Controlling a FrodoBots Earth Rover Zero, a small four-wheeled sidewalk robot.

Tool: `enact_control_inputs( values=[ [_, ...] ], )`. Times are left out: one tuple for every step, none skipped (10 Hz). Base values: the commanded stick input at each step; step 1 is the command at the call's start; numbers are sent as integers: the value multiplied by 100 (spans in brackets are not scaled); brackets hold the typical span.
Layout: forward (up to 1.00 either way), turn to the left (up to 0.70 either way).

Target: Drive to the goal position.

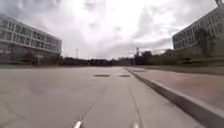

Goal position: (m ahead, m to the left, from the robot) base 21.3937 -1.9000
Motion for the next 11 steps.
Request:
enact_control_inputs(
  values=[
    [100, -40],
    [100, -40],
    [100, -40],
    [100, -40],
    [100, -40],
    [100, -40],
    [100, -40],
    [100, -40],
    [100, -38],
    [100, -13],
    [100, 0]
  ],
)
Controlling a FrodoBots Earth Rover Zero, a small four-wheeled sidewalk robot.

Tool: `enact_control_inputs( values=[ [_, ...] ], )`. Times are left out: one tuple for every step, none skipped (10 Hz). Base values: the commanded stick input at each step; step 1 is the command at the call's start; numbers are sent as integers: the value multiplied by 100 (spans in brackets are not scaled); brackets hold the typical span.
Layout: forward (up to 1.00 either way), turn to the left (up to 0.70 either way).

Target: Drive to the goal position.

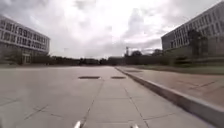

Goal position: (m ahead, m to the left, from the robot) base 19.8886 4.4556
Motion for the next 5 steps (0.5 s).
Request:
enact_control_inputs(
  values=[
    [100, 0],
    [100, 0],
    [100, 0],
    [100, 0],
    [100, 0]
  ],
)
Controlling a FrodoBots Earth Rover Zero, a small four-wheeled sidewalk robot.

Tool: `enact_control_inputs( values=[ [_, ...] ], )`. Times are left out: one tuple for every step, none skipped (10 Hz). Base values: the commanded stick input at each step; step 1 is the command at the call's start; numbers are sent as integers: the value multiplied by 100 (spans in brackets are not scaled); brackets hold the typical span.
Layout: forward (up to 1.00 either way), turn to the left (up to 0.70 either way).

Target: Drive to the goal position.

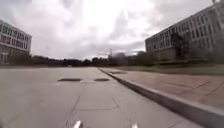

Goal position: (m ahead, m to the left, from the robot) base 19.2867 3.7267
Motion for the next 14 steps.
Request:
enact_control_inputs(
  values=[
    [100, 2],
    [100, 23],
    [100, 40],
    [100, 40],
    [100, 40],
    [100, 40],
    [100, 40],
    [100, 40],
    [100, 14],
    [100, 1],
    [100, 0],
    [100, 0],
    [100, 0],
    [100, 0]
  ],
)
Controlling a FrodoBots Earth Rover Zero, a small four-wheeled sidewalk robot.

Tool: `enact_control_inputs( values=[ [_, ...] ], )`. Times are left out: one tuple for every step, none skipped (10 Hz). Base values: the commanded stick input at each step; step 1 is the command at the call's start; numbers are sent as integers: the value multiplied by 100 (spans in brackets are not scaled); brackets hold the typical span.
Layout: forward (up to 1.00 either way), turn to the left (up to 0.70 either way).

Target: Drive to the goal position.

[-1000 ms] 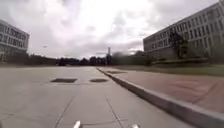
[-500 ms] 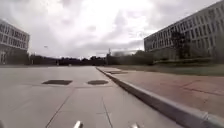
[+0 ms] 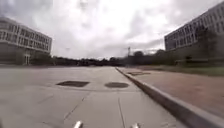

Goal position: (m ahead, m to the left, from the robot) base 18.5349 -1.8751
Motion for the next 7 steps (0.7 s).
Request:
enact_control_inputs(
  values=[
    [100, 0],
    [100, 0],
    [100, 0],
    [100, 0],
    [100, 0],
    [100, 0],
    [100, -6]
  ],
)
